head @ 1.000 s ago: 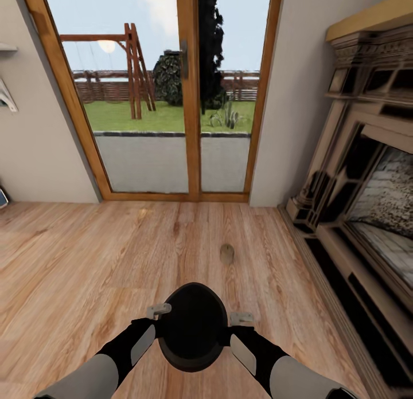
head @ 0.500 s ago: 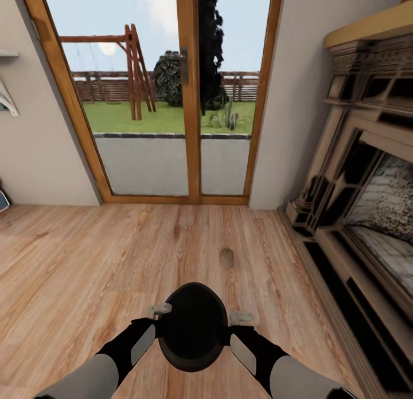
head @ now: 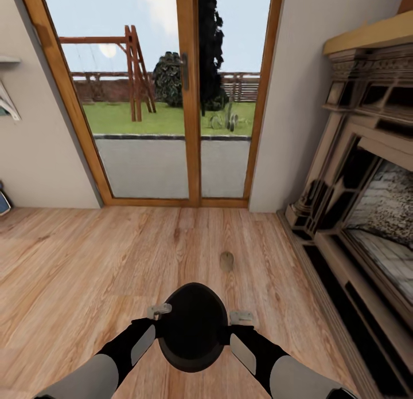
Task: Place each of the two pumpkins and all three candles from the living room inside a cabinet in the living room (use any cabinet), then make sure every cabinet is closed, and position the cauldron so it is next to a table in the living room.
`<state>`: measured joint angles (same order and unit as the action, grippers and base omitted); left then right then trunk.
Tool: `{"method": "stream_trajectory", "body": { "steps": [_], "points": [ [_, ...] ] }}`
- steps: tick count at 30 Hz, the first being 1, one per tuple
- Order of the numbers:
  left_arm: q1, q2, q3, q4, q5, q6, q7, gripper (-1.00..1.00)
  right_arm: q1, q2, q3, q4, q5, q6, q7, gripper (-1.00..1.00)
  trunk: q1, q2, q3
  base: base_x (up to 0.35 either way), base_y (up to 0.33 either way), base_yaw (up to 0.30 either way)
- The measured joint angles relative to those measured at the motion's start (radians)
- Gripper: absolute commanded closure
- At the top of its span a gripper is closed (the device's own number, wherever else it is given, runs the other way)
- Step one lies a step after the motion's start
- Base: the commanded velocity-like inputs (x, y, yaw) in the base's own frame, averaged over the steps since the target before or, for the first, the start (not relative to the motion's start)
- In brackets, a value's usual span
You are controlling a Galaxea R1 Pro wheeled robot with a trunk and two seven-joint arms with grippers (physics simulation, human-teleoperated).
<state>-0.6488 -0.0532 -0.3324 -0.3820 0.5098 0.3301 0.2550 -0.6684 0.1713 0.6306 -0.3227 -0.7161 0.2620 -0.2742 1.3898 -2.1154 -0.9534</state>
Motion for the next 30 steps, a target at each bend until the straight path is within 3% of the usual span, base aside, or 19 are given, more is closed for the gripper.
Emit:
{"method": "stream_trajectory", "body": {
  "steps": [30],
  "points": [
    [0.000,-0.001,-0.001,0.000,-0.001,0.000,0.000,1.00,0.000,0.000,0.001,-0.003,0.002,-0.002,0.003,1.00,-0.115,0.210,0.094,0.000,0.000,0.000]
  ]
}}
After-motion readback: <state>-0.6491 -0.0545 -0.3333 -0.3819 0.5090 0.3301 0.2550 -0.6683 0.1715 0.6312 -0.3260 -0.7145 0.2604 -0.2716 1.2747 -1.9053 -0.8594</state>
